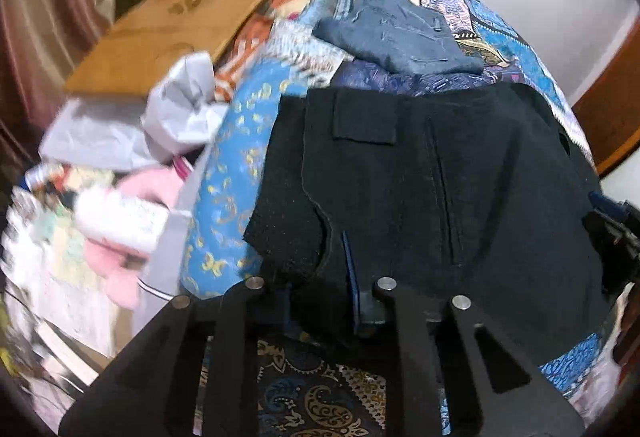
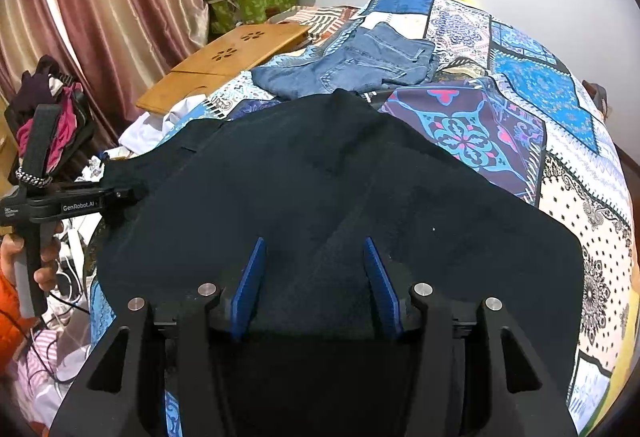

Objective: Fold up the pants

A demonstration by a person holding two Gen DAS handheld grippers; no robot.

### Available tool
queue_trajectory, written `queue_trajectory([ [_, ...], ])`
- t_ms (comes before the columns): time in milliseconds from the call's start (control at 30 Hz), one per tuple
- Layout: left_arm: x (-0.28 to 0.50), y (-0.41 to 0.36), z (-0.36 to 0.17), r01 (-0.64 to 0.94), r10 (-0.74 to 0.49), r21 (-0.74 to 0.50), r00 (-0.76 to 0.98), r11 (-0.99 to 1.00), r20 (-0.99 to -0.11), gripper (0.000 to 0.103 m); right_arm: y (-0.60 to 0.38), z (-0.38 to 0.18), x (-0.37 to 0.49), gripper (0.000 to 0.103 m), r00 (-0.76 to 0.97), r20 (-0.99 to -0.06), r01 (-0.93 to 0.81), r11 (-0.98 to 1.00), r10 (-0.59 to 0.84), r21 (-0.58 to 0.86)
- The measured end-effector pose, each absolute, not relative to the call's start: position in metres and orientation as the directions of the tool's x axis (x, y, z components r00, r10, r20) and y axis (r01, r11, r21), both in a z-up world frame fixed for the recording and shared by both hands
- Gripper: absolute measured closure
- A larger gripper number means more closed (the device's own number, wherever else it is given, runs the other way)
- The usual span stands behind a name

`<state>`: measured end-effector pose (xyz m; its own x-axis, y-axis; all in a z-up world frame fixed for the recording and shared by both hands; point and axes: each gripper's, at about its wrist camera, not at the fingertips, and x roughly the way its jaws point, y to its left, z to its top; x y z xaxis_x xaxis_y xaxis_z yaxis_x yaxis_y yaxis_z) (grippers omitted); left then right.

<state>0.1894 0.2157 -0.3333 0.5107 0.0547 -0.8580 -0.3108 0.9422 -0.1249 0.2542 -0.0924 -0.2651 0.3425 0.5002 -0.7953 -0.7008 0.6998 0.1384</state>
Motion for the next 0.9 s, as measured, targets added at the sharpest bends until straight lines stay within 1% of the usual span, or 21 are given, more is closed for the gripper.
queue_trajectory([
  [133, 0.191, 0.207, -0.305, -0.283, 0.087, -0.094, 0.567, 0.955, -0.819, 0.084, -0.102, -0.261, 0.255, 0.055, 0.351, -0.789, -0.692, 0.707, 0.505, 0.145],
  [300, 0.198, 0.200, -0.262, -0.250, 0.068, -0.121, 0.635, 0.961, -0.769, 0.084, -0.123, -0.246, 0.256, 0.055, 0.387, -0.759, -0.665, 0.729, 0.523, 0.163],
  [533, 0.208, 0.160, -0.203, -0.152, 0.052, -0.084, 0.720, 0.985, -0.692, 0.085, -0.174, -0.229, 0.259, 0.055, 0.464, -0.720, -0.603, 0.779, 0.516, 0.169],
  [733, 0.222, 0.109, -0.168, -0.053, 0.012, -0.042, 0.758, 0.998, -0.653, 0.086, -0.231, -0.239, 0.267, 0.055, 0.500, -0.732, -0.508, 0.841, 0.463, 0.185],
  [900, 0.237, 0.067, -0.154, 0.025, -0.032, -0.020, 0.768, 0.999, -0.640, 0.088, -0.268, -0.261, 0.267, 0.055, 0.479, -0.765, -0.447, 0.869, 0.431, 0.210],
])
